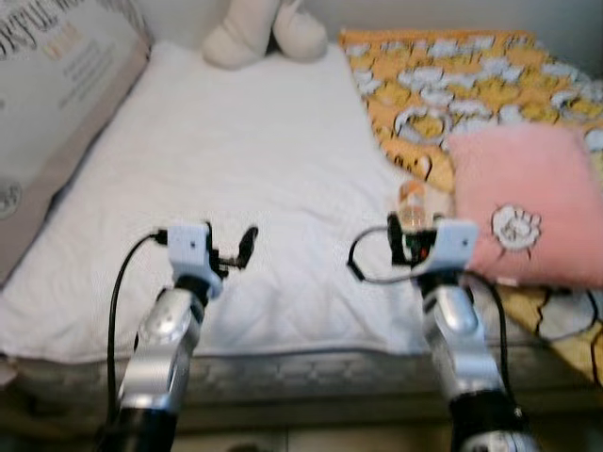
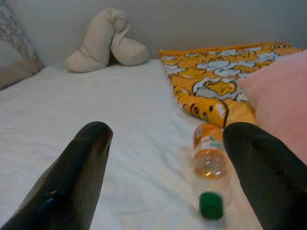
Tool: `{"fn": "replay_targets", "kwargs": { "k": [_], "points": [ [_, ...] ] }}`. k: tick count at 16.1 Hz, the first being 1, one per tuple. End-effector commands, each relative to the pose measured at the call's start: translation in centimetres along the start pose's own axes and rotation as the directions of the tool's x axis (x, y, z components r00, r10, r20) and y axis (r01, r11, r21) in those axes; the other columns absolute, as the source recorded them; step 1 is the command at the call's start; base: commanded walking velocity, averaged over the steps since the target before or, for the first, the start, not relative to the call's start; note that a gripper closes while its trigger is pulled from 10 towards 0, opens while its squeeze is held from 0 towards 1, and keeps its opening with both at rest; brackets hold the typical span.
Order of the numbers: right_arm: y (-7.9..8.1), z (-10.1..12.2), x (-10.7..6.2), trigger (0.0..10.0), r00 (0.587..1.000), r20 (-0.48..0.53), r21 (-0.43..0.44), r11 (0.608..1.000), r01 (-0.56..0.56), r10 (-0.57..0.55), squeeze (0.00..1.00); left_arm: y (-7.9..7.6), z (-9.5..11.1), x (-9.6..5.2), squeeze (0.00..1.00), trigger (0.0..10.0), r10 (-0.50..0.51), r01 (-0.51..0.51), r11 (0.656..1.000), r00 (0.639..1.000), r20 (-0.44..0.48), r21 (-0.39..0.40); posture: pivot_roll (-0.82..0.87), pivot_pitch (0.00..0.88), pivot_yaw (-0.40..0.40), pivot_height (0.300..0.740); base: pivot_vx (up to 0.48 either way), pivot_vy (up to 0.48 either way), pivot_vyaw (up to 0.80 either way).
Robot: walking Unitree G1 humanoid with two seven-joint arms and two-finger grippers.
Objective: Clean up the room
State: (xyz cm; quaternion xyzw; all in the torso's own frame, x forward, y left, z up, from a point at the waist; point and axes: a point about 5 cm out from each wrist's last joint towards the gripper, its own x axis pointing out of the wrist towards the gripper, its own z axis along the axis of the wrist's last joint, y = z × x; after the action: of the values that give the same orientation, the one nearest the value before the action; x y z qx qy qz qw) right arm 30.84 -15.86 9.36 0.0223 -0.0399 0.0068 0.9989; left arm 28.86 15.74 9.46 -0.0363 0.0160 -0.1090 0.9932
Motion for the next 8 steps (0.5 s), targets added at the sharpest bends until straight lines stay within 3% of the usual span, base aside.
{"fn": "replay_targets", "kwargs": {
  "k": [1,3,6,8],
  "points": [
    [-1.0,0.5,0.5,10.0,0.999,0.002,0.008,0.999,0.041,-0.041,0.0,-0.4,0.2,0.2,0.0,10.0,-0.013,0.013,1.0,1.0,0.003,0.0,-0.09,0.0,0.034,0.74,0.27,-0.394,0.0],
    [-1.5,1.4,1.5,10.0,0.998,0.018,0.004,0.998,0.056,-0.056,0.0,-0.4,0.2,0.3,0.0,10.0,-0.008,0.008,1.0,1.0,-0.001,0.003,-0.09,0.0,0.034,0.74,0.291,-0.379,0.0],
    [-1.6,1.1,1.4,10.0,0.998,0.005,-0.001,0.998,0.055,-0.055,0.0,-0.3,0.2,0.3,0.0,10.0,-0.005,0.005,1.0,1.0,-0.002,0.001,-0.09,0.0,0.031,0.74,0.305,-0.368,0.0],
    [-1.3,0.7,1.3,10.0,0.999,-0.011,-0.003,0.999,0.043,-0.043,0.0,-0.1,0.2,0.3,0.0,10.0,0.011,-0.011,1.0,1.0,0.003,-0.021,-0.09,0.0,0.032,0.74,0.0,0.0,0.0]
  ]
}}
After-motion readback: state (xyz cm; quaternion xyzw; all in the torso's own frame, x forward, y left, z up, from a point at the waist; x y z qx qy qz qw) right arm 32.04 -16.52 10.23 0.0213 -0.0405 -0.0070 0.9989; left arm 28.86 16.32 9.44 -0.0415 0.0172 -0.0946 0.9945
